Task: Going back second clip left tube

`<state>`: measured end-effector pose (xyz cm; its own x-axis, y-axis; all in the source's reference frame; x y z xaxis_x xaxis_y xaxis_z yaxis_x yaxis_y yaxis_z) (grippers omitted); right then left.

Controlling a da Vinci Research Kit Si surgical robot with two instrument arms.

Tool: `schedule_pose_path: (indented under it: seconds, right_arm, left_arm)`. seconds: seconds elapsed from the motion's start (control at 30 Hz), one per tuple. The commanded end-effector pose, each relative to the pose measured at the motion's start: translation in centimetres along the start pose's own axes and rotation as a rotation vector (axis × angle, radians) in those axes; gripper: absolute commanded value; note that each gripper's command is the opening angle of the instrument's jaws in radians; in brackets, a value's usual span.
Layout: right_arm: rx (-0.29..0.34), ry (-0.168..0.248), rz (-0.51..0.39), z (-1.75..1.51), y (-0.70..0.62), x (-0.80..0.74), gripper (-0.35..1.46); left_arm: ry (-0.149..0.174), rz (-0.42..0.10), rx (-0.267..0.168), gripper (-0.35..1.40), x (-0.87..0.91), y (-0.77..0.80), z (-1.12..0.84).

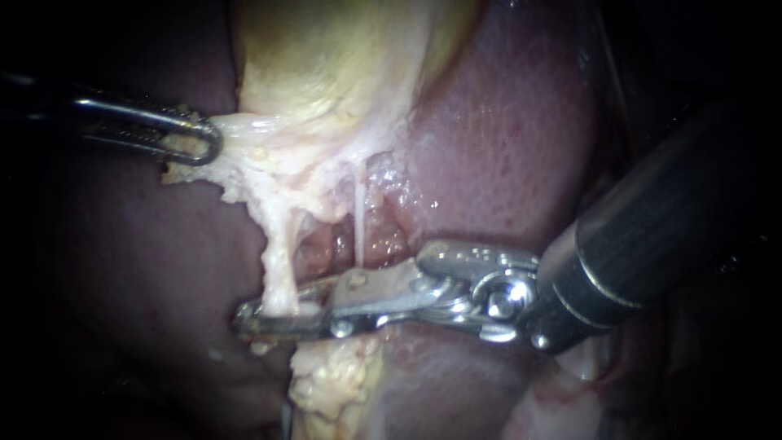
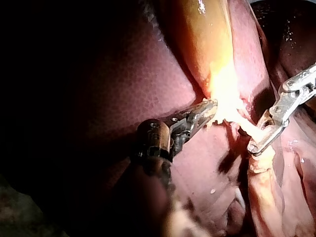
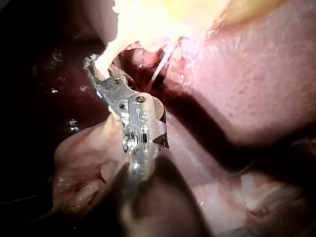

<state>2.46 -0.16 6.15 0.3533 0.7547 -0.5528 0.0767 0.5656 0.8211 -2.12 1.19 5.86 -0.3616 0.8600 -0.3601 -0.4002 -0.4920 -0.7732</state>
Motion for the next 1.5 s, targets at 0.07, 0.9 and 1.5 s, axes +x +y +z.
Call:
schedule_pose_path:
  seconds: [0.07, 0.9, 1.5]
  right_arm:
    - [0.042, -0.009, -0.001, 0.01, 0.02, -0.02, -0.22]
    - [-0.086, 0.122, -0.198, 0.12, 0.83, -0.31, 0.5]
    - [-0.108, 0.118, -0.288, -0.18, 0.77, -0.37, 0.5]
  left_arm:
    - [0.0, 0.0, 0.0, -0.35, 0.0, 0.0, 0.0]
    - [0.001, -0.002, 0.003, -0.35, 0.0, 0.07, 0.01]
    - [0.001, -0.002, 0.003, -0.35, -0.01, 0.07, 0.01]
